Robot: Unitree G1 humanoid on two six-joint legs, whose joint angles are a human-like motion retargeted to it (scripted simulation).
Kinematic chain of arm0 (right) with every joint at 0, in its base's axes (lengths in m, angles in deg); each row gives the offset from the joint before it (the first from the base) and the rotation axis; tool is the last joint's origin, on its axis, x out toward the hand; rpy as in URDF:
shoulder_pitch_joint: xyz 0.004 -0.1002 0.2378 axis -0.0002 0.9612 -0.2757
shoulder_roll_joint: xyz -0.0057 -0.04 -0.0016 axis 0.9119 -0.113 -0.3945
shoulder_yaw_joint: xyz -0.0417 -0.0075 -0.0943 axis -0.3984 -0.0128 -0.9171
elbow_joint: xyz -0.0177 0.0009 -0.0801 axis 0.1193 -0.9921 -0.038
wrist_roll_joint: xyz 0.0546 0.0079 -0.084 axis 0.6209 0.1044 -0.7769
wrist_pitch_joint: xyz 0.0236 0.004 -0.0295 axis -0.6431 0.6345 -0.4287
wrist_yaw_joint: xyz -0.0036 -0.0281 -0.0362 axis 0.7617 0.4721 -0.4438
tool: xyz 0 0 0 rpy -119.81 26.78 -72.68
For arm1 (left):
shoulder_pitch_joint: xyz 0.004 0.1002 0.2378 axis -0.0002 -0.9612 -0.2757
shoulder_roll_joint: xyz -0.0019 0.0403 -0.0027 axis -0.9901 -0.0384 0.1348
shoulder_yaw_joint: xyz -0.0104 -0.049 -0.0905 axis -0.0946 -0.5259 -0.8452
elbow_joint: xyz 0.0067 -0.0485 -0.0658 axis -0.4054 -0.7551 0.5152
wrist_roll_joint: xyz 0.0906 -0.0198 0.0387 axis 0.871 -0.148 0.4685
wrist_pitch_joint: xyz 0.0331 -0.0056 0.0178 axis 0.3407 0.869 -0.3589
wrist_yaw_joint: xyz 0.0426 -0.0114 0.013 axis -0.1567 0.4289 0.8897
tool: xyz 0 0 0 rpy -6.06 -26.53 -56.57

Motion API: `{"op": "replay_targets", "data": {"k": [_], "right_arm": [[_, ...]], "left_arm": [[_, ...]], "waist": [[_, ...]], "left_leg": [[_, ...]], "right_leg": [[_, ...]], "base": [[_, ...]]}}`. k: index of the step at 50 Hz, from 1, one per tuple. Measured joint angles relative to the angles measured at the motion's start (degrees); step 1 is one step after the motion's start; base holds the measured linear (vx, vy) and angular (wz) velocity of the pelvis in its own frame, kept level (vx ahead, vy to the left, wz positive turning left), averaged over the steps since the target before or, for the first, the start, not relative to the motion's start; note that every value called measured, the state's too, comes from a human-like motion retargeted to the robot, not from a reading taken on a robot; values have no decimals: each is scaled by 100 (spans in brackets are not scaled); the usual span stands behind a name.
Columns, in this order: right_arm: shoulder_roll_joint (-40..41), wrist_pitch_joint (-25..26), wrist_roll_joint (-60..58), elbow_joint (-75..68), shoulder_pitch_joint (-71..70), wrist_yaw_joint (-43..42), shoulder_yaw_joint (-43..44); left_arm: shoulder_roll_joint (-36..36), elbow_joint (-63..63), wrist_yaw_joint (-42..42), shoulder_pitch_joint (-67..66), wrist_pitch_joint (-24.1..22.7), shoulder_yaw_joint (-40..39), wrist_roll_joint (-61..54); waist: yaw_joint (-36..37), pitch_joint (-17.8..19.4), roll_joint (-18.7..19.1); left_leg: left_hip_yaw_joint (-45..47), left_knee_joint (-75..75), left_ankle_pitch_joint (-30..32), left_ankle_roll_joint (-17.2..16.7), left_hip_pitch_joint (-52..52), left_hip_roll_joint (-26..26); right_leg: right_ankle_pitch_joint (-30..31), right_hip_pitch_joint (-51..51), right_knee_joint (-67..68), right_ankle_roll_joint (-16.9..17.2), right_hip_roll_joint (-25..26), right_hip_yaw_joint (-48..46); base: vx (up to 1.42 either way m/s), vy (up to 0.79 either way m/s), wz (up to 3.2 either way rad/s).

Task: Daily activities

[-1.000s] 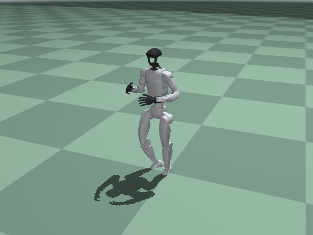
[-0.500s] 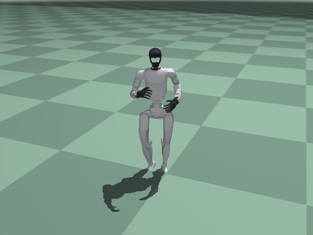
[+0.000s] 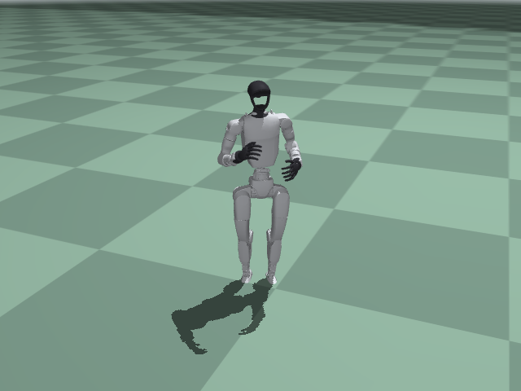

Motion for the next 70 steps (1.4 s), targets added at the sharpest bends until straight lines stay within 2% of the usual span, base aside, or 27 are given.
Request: {"op": "replay_targets", "data": {"k": [13, 22, 35, 52, 70], "right_arm": [[204, -253, 466, 182, -30, -375, -22], [55, -300, 515, 175, -152, -536, -74], [-166, -213, 552, 61, 17, -195, -248], [-354, -224, 730, 104, 263, 235, -390], [-277, -505, 423, 547, 147, -942, -226]], "left_arm": [[16, 82, 239, 111, -168, -32, -412], [-18, 275, 517, 534, -254, -124, -466], [100, 169, 948, 1138, -219, -242, -164], [129, -4, 883, 1198, -145, -189, -142], [26, -235, 1684, 1194, -273, -138, 93]], "waist": [[-89, 73, 35], [-189, 65, 44], [-353, 74, 176], [-548, 74, 353], [-556, 29, 433]], "left_leg": [[-140, 7, -159, 63, 159, 6], [-193, 11, -208, 70, 213, 28], [-265, 16, -237, 89, 195, 68], [-276, 27, -327, 93, 107, 117], [-210, 46, -269, 149, -93, 114]], "right_leg": [[-94, 169, 9, -77, 20, 58], [-157, 178, 112, -143, 27, 112], [-269, 12, 433, -228, 23, 270], [-446, -228, 756, -256, 30, 394], [-341, -464, 774, -221, 25, 522]], "base": [[0, 0, 1], [0, 0, 0], [0, 0, 0], [0, 0, 0], [0, 0, 0]]}}
